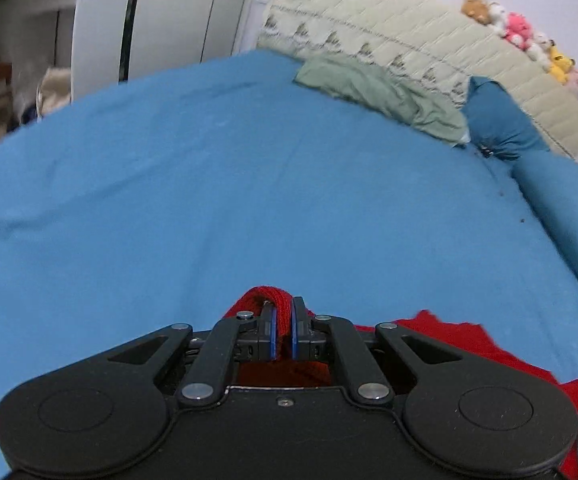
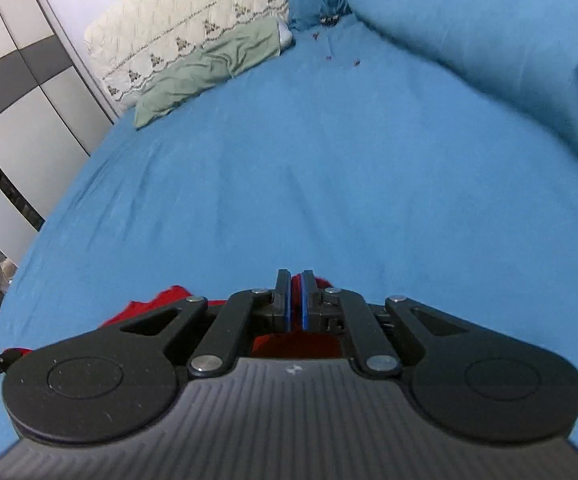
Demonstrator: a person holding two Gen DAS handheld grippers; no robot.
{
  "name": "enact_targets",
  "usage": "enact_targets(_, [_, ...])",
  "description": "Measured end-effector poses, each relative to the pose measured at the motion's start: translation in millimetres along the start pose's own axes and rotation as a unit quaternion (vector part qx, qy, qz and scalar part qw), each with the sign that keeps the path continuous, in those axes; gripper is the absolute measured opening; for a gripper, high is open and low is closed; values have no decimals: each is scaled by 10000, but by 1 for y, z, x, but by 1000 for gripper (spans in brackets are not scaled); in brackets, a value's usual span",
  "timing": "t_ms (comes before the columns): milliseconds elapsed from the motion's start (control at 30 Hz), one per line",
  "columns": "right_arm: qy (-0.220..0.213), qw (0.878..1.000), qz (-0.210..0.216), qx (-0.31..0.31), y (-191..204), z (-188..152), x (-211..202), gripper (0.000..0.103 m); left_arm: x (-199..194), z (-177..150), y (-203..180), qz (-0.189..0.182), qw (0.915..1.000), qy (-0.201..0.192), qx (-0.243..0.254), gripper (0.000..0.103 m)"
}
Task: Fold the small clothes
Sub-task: 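Grasp the hem with both grippers and lift it toward the collar, then lay the hem down over the collar and open both grippers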
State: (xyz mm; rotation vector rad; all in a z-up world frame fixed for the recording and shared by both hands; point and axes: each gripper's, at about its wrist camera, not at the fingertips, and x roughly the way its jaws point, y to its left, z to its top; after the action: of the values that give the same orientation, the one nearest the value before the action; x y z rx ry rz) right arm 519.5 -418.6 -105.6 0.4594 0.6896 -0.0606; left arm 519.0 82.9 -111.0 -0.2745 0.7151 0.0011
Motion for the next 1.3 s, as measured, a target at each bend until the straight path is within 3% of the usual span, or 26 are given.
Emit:
enact_targets(100, [-92, 10000, 27, 9, -2, 3, 21, 20, 14, 6, -1, 48, 9998, -70, 178, 7])
enact_targets(167, [-134, 9999, 24, 16, -5, 6, 31, 23, 20, 11, -1, 100, 9998, -75, 158, 14])
enact_targets(200, [-153, 9999, 18, -7, -5, 7, 33, 26, 19, 14, 1, 128, 9998, -130, 66, 23])
enact_targets(233, [-195, 9998, -26, 8, -8, 4, 32, 31, 16, 17, 4, 172, 9997, -198, -15, 46])
enact_targets(300, [-288, 9995, 143, -29, -12, 3, 21, 74, -3, 17, 7, 99, 9989, -454, -52, 69])
enact_targets(367, [-609, 9975, 279, -230, -6, 0, 2, 94, -24, 16, 1, -24, 9973, -712, 174, 70])
enact_targets(400, [-698, 9957, 426, -445, -1, -6, -10, 102, -35, 12, -2, -57, 9963, -771, 381, 75])
enact_targets(433, [-664, 9942, 566, -631, 4, -13, -17, 103, -47, 2, -5, -70, 9953, -698, 661, 89])
enact_targets(500, [-404, 9915, 801, -937, 13, -33, -26, 103, -58, -20, -10, -274, 9932, -458, 1035, 101])
enact_targets(600, [116, 9882, 849, -1268, 22, -64, -19, 103, -59, -58, -14, -581, 9882, -93, 1412, 101])
enact_targets(667, [328, 9886, 678, -1307, 22, -81, -8, 103, -50, -78, -10, -523, 9874, 162, 1483, 100])
enact_targets(767, [460, 9935, 138, -1034, 3, -98, -1, 103, -31, -93, 12, -426, 9908, 685, 1084, 98])
enact_targets(833, [581, 9970, 24, -508, -20, -101, 5, 103, -34, -97, 22, -562, 9916, 589, 1008, 98])
enact_targets(900, [501, 9983, 220, -193, -33, -106, -1, 103, -33, -96, 20, -423, 9894, 664, 1223, 99])
enact_targets(967, [488, 9985, 201, -112, -31, -104, -5, 103, -35, -93, 16, -164, 9890, 646, 1320, 98])
enact_targets(1033, [459, 9986, 227, -99, -28, -98, -13, 103, -47, -86, 14, -202, 9910, 579, 1186, 98])
enact_targets(1133, [245, 9986, 323, -333, -18, -86, -45, 103, -75, -76, 7, -281, 9909, 297, 1284, 98])
enact_targets(1233, [134, 9964, 150, -821, -9, -74, -81, 103, -111, -72, -12, -255, 9837, -47, 1782, 103])
enact_targets(1300, [108, 9947, -17, -1022, -7, -76, -107, 103, -124, -77, -25, -494, 9797, -73, 1942, 103])
